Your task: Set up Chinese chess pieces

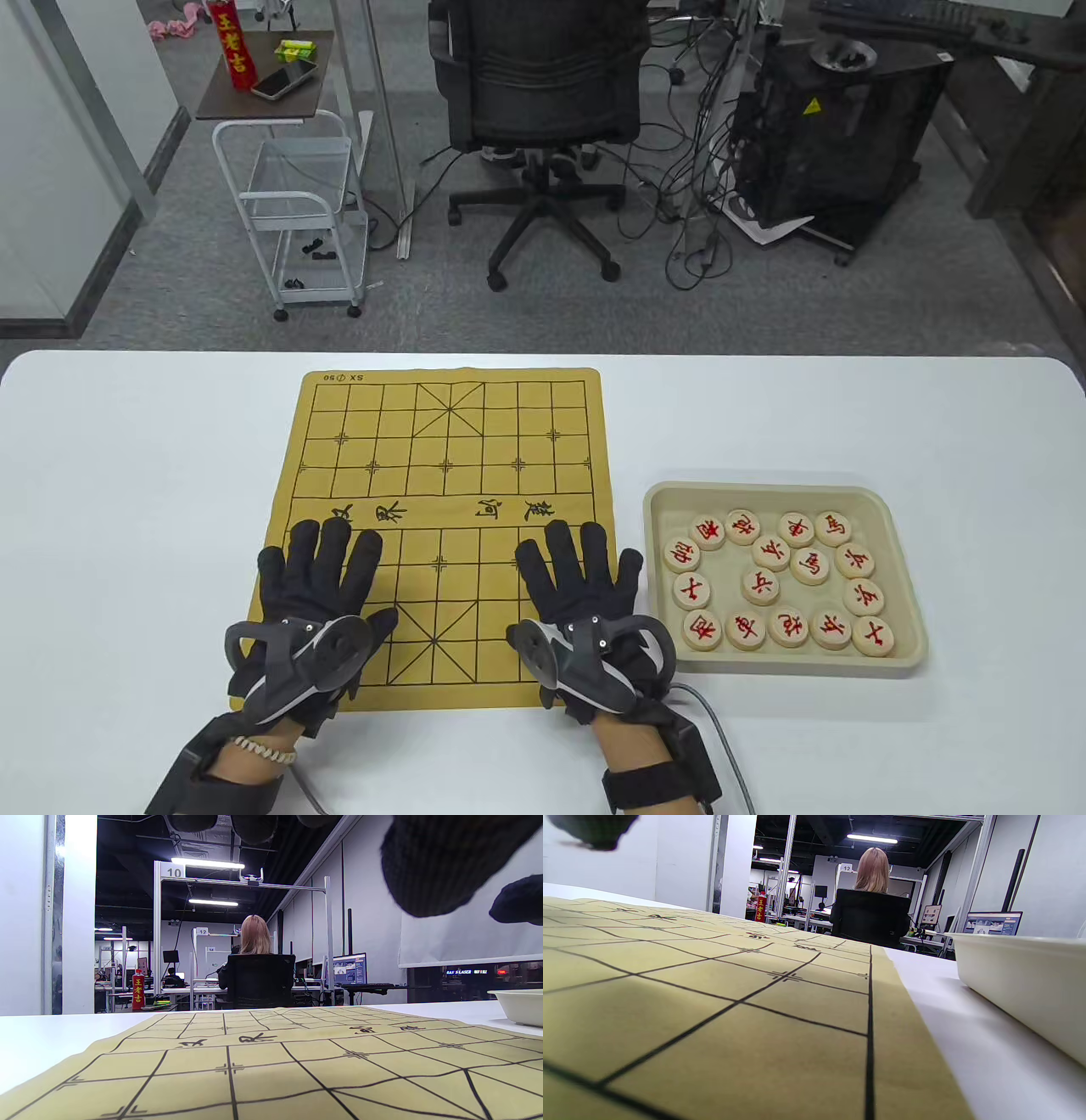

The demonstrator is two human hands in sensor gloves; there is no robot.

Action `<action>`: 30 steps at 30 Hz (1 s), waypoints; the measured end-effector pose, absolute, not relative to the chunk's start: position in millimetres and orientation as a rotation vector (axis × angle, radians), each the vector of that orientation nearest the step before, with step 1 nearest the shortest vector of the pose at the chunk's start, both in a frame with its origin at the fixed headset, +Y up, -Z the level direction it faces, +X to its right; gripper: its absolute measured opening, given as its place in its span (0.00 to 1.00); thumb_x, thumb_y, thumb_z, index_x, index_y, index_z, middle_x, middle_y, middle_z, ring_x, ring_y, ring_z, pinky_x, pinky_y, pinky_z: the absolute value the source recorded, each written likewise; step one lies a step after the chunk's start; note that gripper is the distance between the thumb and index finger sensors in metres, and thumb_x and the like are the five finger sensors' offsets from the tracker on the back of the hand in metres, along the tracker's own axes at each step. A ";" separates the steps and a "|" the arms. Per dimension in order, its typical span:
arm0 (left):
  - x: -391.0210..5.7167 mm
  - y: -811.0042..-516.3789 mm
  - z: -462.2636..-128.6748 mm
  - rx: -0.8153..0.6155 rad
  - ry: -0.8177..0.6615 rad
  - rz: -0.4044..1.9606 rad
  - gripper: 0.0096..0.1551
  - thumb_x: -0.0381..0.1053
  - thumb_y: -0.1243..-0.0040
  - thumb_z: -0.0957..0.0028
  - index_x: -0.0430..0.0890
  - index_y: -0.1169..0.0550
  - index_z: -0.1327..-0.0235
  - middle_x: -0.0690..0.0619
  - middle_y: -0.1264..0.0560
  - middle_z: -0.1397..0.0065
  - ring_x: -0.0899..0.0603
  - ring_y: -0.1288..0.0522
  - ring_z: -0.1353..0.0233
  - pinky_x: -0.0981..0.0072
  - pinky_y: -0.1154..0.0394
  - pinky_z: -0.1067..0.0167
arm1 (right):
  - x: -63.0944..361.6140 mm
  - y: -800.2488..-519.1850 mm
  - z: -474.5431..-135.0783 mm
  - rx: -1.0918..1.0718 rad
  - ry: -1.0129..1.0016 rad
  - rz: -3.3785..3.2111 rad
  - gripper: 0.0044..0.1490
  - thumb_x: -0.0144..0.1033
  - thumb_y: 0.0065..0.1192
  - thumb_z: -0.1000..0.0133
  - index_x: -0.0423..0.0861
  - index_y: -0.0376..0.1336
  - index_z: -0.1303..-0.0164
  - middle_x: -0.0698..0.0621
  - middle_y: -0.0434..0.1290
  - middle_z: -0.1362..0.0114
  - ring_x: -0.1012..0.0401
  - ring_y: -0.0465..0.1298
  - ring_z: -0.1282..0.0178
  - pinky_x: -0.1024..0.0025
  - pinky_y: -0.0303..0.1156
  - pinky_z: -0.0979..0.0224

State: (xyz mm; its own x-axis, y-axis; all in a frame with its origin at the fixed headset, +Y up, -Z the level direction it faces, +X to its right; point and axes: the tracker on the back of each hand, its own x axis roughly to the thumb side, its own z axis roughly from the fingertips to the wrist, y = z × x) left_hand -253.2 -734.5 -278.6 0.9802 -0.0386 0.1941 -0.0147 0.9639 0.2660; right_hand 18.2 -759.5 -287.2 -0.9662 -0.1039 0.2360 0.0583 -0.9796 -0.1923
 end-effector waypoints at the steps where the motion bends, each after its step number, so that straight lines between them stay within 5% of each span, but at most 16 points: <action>1: -253.3 -734.8 -278.8 0.271 -0.201 -0.011 0.59 0.70 0.37 0.58 0.58 0.54 0.21 0.42 0.53 0.12 0.24 0.51 0.14 0.22 0.52 0.26 | 17.9 -760.2 -287.6 -0.379 0.283 -3.024 0.64 0.71 0.61 0.51 0.61 0.35 0.14 0.48 0.35 0.08 0.37 0.41 0.08 0.23 0.44 0.19; 18: -255.3 -729.8 -276.7 0.286 -0.193 -0.002 0.59 0.69 0.37 0.58 0.57 0.55 0.21 0.42 0.53 0.12 0.24 0.50 0.14 0.22 0.52 0.26 | 12.6 -764.9 -289.0 -0.396 0.219 -3.005 0.62 0.69 0.63 0.51 0.61 0.38 0.14 0.48 0.38 0.08 0.39 0.43 0.07 0.24 0.46 0.18; 30: -261.7 -729.1 -279.5 0.269 -0.171 0.003 0.59 0.68 0.37 0.58 0.58 0.55 0.21 0.42 0.53 0.12 0.24 0.51 0.13 0.21 0.54 0.26 | 79.1 -700.4 -305.5 0.028 0.250 -3.122 0.56 0.58 0.72 0.49 0.55 0.47 0.15 0.46 0.51 0.10 0.41 0.56 0.10 0.35 0.59 0.18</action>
State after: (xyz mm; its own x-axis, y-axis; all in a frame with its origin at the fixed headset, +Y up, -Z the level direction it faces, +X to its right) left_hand -261.7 -729.1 -279.5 0.9856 -0.0201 0.1681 -0.0254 0.9640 0.2646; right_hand 79.1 -700.4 -305.5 -0.9998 -0.0083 -0.0189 0.0111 -0.9872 -0.1589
